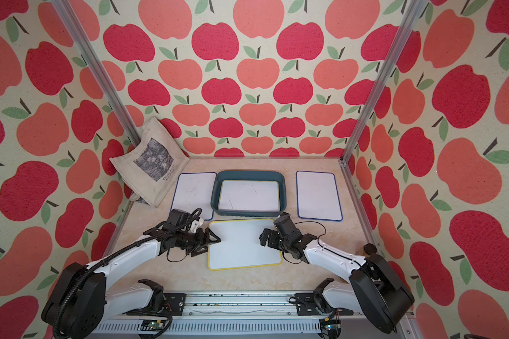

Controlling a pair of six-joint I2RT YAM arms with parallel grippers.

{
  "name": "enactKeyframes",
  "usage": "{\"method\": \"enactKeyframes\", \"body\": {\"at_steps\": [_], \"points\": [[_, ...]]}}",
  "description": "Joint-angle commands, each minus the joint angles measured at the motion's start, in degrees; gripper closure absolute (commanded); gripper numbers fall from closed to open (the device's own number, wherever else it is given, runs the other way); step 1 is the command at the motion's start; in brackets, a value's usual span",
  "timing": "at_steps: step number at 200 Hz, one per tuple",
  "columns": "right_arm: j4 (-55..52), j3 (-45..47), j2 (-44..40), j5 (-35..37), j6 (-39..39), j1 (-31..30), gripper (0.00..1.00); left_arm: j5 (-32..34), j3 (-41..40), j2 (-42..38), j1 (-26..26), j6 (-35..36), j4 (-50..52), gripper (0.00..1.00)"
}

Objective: Put the whiteboard into the storage box
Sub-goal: Pick up the whiteboard at the center of the board.

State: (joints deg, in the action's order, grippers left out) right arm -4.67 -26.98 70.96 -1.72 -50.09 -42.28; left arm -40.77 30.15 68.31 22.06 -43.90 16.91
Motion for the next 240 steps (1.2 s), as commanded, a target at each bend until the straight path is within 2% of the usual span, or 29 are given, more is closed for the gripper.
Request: {"method": "enactKeyframes", "body": {"at_steps": [1,62,69,75,83,105,133,149,205,240], "points": [[-9.3,2.8,1.9,-11.4,-3.7,-2.4,0.01,-5.9,1.2,-1.7,0.2,1.4,-1.5,0.21],[-11.1,2.7,0.5,-10.4,-3.2,-2.3,0.01,-6.1,1.8,-2.4,-0.9,2.3,0.6,0.34],[-11.4,2.7,0.3,-10.1,-3.0,-2.2,0.01,-5.8,1.8,-2.6,-1.1,2.4,1.2,0.38],[-11.6,2.7,0.1,-10.0,-2.9,-2.1,0.01,-5.4,2.0,-2.9,-1.3,2.6,1.9,0.49],[-11.9,2.7,-0.3,-9.8,-2.7,-2.0,0.01,-4.9,2.1,-3.3,-1.5,3.1,2.9,0.54],[-12.2,2.7,-0.8,-9.7,-2.6,-1.7,0.01,-4.3,2.4,-4.5,-1.8,3.8,4.5,0.47],[-12.5,2.5,-0.9,-9.7,-2.4,-1.5,0.01,-4.4,2.0,-5.6,-2.3,3.8,4.6,0.46],[-12.4,2.5,-0.9,-9.6,-2.4,-1.5,0.01,-4.7,1.7,-5.6,-2.3,3.4,4.1,0.51],[-9.0,2.9,-0.7,-11.1,-3.2,-1.5,0.01,-6.3,0.4,-5.3,-2.3,1.6,1.0,0.52],[-6.0,3.3,-0.7,-12.4,-3.7,-1.5,0.01,-7.2,0.2,-5.4,-2.2,1.0,-0.2,0.58]]}}
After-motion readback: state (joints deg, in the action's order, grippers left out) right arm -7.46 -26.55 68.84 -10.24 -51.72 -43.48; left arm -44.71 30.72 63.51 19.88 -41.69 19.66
